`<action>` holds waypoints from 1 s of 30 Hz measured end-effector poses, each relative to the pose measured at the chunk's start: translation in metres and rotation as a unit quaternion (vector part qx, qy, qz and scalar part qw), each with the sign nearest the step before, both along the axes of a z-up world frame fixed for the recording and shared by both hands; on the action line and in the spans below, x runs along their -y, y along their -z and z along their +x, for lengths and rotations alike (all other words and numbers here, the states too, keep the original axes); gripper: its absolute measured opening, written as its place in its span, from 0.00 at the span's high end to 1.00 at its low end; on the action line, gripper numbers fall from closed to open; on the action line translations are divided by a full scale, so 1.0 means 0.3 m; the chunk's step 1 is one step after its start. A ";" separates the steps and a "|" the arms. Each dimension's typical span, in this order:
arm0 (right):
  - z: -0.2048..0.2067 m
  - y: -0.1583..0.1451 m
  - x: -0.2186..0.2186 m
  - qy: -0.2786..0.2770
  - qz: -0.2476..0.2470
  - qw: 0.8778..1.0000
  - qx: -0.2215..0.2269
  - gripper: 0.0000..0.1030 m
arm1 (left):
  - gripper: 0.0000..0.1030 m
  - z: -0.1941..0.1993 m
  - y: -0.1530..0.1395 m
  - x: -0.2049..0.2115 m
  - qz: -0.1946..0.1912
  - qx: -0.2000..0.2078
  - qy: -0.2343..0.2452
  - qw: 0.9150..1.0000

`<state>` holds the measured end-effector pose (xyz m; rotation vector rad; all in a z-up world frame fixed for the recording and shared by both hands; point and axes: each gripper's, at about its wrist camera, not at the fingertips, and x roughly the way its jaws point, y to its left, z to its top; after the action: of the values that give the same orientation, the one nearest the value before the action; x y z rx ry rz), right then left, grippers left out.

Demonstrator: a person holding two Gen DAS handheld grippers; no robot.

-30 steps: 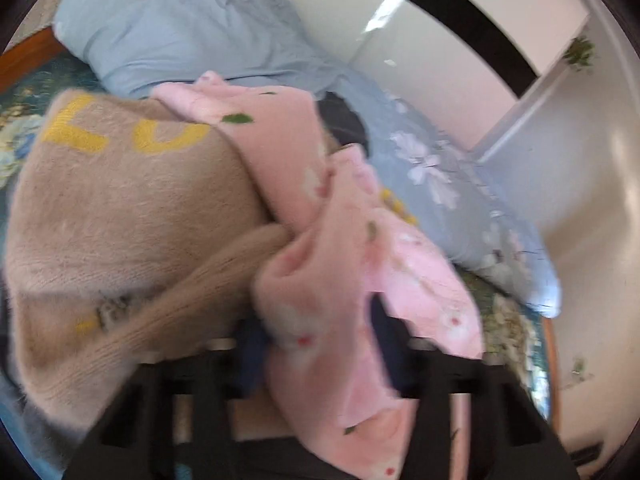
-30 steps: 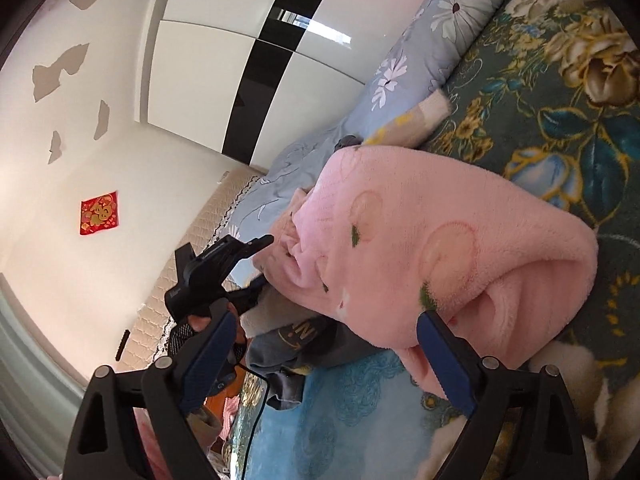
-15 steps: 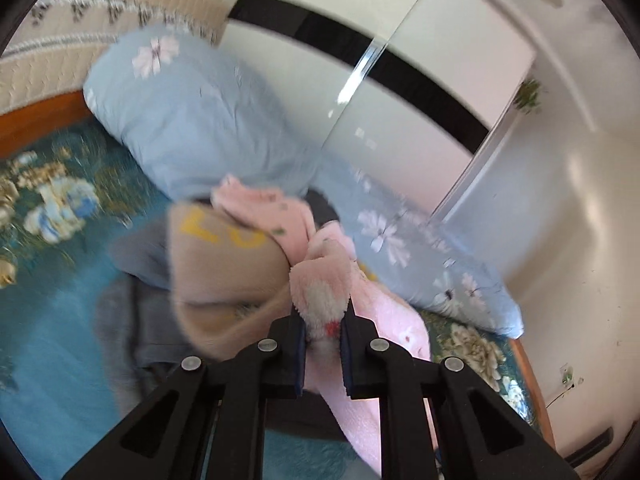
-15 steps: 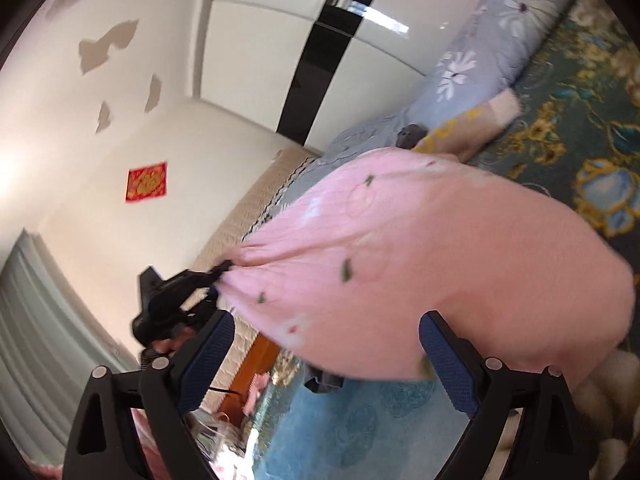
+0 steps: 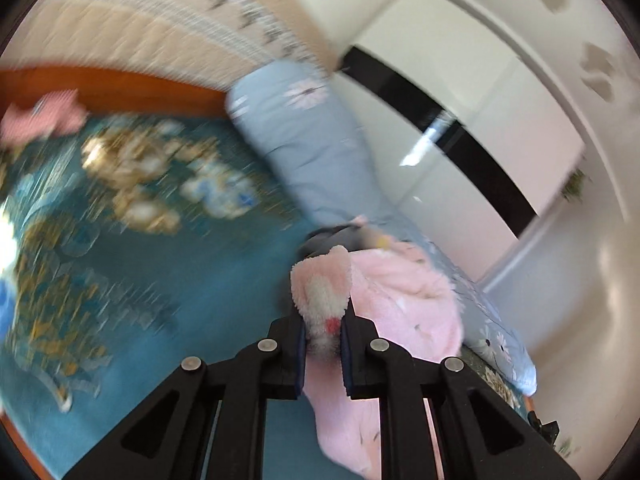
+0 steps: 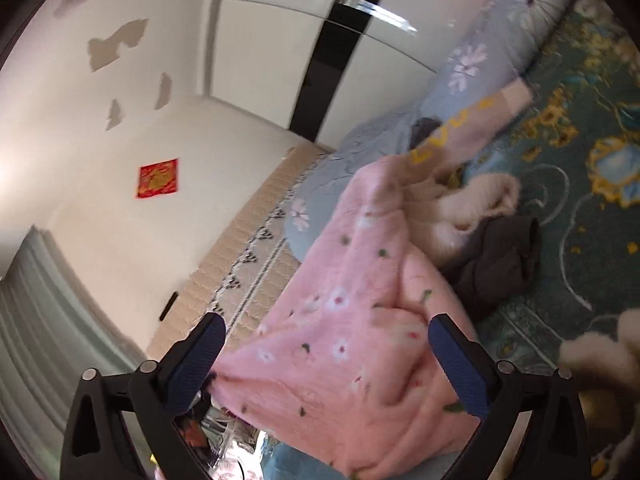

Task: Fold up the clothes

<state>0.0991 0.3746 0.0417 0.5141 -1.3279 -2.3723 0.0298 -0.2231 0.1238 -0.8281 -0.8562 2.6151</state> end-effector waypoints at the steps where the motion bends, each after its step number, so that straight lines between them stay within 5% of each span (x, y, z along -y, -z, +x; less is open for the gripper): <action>1: -0.008 0.015 0.000 0.009 0.009 1.000 0.023 0.00 | 0.86 0.011 0.054 0.035 0.008 0.012 -0.008 1.000; 8: -0.107 0.170 0.015 0.038 0.022 0.985 0.168 0.04 | 0.86 0.020 0.314 0.136 0.058 0.075 -0.042 0.995; 16: -0.322 0.109 0.107 0.037 0.116 0.970 0.210 0.19 | 0.86 0.027 0.252 0.212 0.055 0.036 -0.054 0.996; 22: -0.444 0.089 0.245 -0.003 0.166 0.958 0.236 0.26 | 0.86 0.045 0.271 0.354 0.060 0.038 -0.106 0.992; 25: -0.485 0.086 0.328 -0.026 0.196 0.948 0.248 0.39 | 0.86 0.063 0.306 0.418 0.070 0.048 -0.124 0.989; 27: -0.500 0.095 0.351 -0.028 0.198 0.943 0.265 0.64 | 0.86 0.070 0.334 0.444 0.077 0.056 -0.123 0.988; 30: -0.488 0.095 0.322 -0.009 0.171 0.944 0.283 0.82 | 0.86 0.070 0.371 0.454 0.085 0.066 -0.108 0.988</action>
<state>-0.0474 0.2781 0.0130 1.3855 -1.0927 -2.5541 0.0506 -0.3593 0.0124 -0.9138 -1.2528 2.6416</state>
